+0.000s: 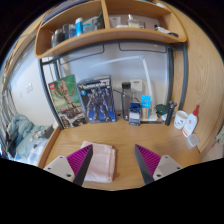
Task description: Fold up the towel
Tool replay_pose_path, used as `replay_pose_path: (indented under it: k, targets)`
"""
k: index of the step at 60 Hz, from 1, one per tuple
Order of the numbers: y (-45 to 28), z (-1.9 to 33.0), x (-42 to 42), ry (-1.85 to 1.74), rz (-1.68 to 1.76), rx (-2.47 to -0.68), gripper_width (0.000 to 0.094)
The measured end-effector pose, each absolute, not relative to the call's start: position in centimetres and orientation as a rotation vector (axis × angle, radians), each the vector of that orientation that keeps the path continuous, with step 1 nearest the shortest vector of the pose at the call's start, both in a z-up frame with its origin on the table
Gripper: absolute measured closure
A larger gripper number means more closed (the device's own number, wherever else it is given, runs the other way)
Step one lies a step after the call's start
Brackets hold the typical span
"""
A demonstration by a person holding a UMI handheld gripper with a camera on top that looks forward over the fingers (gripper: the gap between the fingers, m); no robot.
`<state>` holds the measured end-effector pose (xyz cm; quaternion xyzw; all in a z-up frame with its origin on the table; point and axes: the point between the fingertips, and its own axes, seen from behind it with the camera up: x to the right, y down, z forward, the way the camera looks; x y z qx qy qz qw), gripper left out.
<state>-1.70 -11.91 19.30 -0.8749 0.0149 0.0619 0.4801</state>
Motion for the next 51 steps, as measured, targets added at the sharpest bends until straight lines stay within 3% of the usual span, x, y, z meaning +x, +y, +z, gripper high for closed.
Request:
replay_pose_path:
  k: [14,51]
  targets:
    - [-19.9,25.4,2.2,-0.006,0.157,-2.089,0.008]
    - [-29.4,26.3,6.5,-0.029,0.078,-2.084,0.008]
